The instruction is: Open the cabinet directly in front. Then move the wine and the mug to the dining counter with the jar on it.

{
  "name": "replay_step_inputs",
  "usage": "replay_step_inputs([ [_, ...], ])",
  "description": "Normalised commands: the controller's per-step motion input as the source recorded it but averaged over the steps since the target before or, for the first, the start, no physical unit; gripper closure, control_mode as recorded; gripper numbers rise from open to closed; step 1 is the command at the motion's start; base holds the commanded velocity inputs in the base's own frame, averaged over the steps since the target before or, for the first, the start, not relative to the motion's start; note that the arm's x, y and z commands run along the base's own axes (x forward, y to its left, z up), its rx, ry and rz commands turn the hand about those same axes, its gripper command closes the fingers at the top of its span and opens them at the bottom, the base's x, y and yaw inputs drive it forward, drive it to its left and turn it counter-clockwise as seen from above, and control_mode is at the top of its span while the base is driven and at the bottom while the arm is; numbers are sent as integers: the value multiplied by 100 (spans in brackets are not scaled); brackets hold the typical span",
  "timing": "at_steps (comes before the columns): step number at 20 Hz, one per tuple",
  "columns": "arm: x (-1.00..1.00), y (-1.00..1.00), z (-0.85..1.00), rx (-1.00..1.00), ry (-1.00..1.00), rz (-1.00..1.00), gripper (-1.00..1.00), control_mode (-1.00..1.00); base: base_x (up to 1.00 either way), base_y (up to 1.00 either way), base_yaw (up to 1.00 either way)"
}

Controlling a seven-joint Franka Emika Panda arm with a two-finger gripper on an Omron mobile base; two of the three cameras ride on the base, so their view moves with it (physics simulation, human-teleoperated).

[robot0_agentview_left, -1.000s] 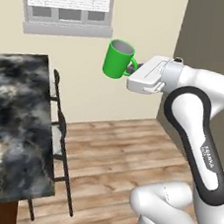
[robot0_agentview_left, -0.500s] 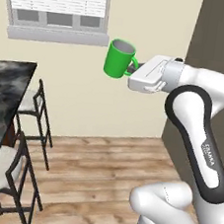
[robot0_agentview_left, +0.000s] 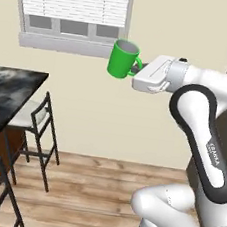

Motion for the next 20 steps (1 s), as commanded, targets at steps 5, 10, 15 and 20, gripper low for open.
replay_step_inputs([
  [5, 0, 0, 0, 0, 0, 0, 100, 100, 37, -7, 89],
  [10, 0, 0, 0, 0, 0, 0, 100, 100, 0, 0, 100],
  [15, 0, 0, 0, 0, 0, 0, 100, 100, 0, 0, 100],
  [20, 0, 0, 0, 0, 0, 0, 100, 100, 58, -27, 74],
])
